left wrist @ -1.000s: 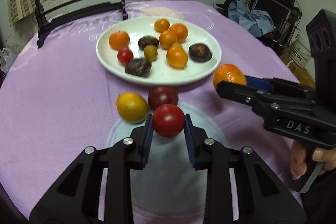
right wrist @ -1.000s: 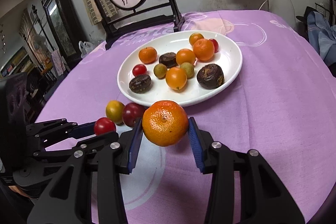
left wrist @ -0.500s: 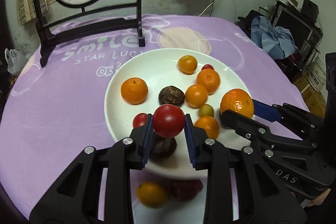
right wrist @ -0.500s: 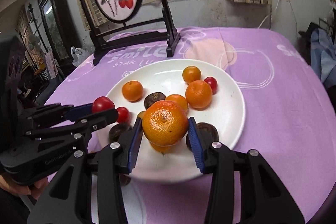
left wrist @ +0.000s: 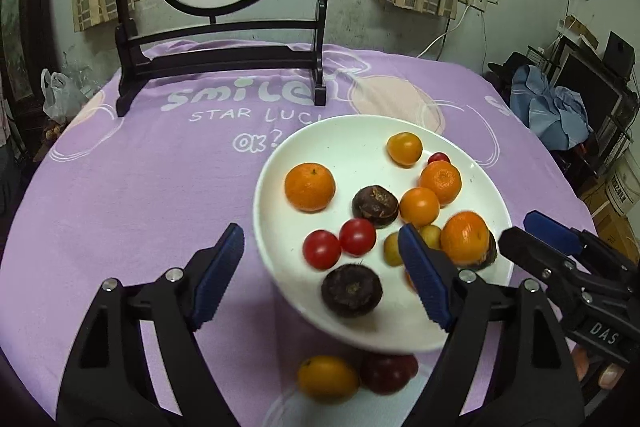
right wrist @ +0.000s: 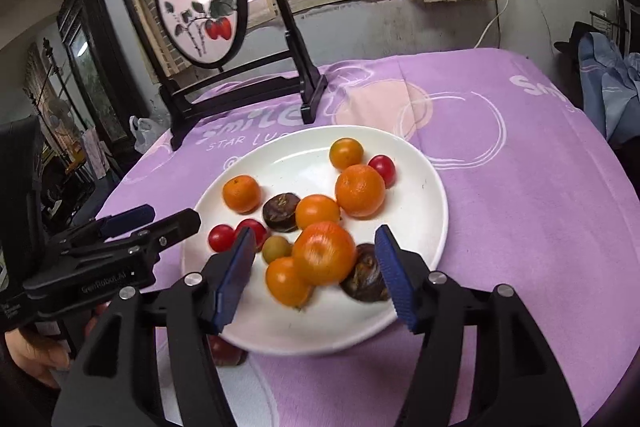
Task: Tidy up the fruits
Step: 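Grasp a yellow tomato with the left tool while the right tool grasps a dark red tomato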
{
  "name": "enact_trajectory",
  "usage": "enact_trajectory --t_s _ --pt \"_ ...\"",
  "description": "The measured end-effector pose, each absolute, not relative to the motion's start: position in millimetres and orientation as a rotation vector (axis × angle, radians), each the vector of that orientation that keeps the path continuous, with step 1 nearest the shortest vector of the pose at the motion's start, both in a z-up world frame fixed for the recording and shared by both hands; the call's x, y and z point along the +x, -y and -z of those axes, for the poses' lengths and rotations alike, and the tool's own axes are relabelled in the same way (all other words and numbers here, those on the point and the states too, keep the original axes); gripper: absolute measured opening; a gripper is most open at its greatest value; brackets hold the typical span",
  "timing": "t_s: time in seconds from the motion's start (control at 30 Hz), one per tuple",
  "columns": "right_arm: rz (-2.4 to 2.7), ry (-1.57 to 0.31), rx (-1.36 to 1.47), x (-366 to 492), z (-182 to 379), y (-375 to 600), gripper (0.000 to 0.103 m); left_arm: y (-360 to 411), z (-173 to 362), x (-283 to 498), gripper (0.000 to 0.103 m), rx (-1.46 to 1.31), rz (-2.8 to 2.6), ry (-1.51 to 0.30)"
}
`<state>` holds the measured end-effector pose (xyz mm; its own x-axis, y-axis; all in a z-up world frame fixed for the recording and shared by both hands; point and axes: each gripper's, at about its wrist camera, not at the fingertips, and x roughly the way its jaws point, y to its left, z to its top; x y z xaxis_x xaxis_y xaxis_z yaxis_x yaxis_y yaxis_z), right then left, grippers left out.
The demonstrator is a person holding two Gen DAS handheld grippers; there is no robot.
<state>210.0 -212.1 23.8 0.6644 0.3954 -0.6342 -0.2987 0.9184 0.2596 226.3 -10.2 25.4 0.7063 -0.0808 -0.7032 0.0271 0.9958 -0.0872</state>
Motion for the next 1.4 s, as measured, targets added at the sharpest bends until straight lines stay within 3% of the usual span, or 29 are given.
enact_trajectory --t_s 0.13,0.4,1.0,1.03,1.07,1.13,1.4 --pt "-0.426 -0.744 0.056 179.6 -26.5 204.9 0.062 2.5 -28.8 199.0 0.088 -0.049 0.050 -0.775" --pt "-0.499 -0.836 -0.096 134.4 -1.2 168.8 0.062 -22.2 -3.5 162.1 0.090 -0.117 0.028 -0.808" --pt "-0.434 -0.872 -0.352 156.7 45.9 90.0 0.062 -58.7 14.1 168.0 0.091 -0.151 -0.044 -0.816" --pt "-0.439 -0.872 -0.351 158.9 46.0 89.0 0.061 -58.2 15.1 168.7 0.091 -0.148 -0.041 -0.821" --pt "-0.451 -0.880 -0.337 161.9 45.5 88.8 0.050 -58.3 15.8 169.1 0.091 -0.149 -0.037 -0.825" --pt "-0.446 -0.887 -0.307 167.6 43.2 91.2 0.040 -58.3 17.0 170.0 0.091 -0.155 -0.029 -0.836" --pt "-0.470 -0.893 -0.204 153.0 32.7 121.6 0.039 -50.3 22.1 170.2 0.091 -0.133 0.008 -0.859"
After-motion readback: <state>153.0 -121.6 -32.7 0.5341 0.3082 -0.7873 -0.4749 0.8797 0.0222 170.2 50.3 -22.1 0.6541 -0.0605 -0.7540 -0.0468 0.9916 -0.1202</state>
